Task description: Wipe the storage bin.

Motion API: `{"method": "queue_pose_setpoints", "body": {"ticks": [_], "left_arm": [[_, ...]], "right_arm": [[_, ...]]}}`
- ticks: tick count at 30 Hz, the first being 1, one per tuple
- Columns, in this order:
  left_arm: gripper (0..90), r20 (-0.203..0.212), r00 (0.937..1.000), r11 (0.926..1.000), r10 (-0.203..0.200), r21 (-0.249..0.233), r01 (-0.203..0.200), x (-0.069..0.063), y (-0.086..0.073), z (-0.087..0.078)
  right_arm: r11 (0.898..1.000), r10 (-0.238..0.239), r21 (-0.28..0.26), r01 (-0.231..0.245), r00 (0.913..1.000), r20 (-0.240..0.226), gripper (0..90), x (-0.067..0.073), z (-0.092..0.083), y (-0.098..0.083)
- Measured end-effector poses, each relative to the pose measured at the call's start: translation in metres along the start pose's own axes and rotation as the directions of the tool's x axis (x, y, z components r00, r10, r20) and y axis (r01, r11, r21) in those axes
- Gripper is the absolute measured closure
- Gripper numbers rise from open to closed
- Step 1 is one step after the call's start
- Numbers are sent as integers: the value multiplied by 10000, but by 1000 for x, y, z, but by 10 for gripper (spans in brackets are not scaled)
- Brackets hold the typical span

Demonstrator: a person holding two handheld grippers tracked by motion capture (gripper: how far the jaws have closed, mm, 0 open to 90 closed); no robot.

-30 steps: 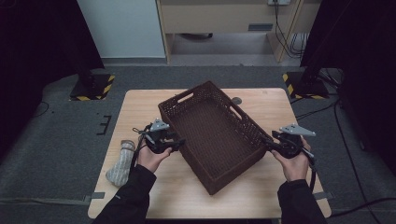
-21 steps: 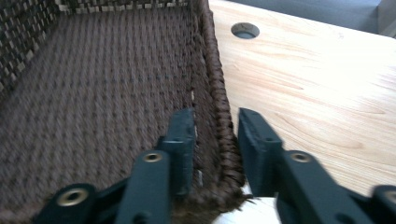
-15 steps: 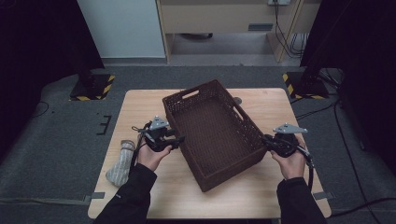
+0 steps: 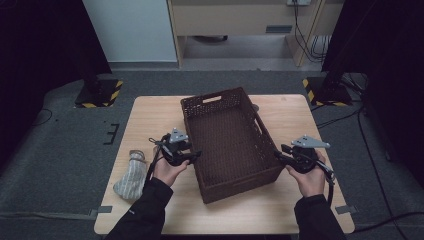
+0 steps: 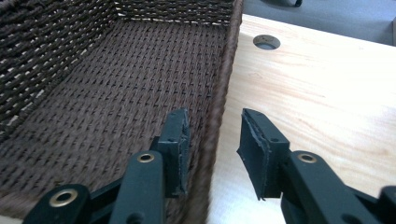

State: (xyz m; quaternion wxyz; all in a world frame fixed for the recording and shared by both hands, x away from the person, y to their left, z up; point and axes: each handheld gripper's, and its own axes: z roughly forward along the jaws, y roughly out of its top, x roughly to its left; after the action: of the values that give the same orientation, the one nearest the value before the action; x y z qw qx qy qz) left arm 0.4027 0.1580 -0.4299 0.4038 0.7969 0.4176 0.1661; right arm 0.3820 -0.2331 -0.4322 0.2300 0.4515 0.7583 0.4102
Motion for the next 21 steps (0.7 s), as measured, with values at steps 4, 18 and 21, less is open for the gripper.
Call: {"method": "queue_pose_setpoints", "body": {"ticks": [4, 18, 21], "left_arm": [[508, -255, 9996, 9999, 108, -57, -110, 4, 4, 6], [430, 151, 9994, 9988, 321, 369, -327, -16, -16, -19], [447, 336, 9994, 9994, -22, 334, 11, -11, -24, -19]], "right_arm": [[9998, 97, 182, -95, 9999, -85, 601, -4, 11, 1], [9999, -83, 142, 93, 9977, -666, 713, 22, -2, -11], [9996, -128, 233, 149, 9960, -884, 672, 24, -3, -10]]}}
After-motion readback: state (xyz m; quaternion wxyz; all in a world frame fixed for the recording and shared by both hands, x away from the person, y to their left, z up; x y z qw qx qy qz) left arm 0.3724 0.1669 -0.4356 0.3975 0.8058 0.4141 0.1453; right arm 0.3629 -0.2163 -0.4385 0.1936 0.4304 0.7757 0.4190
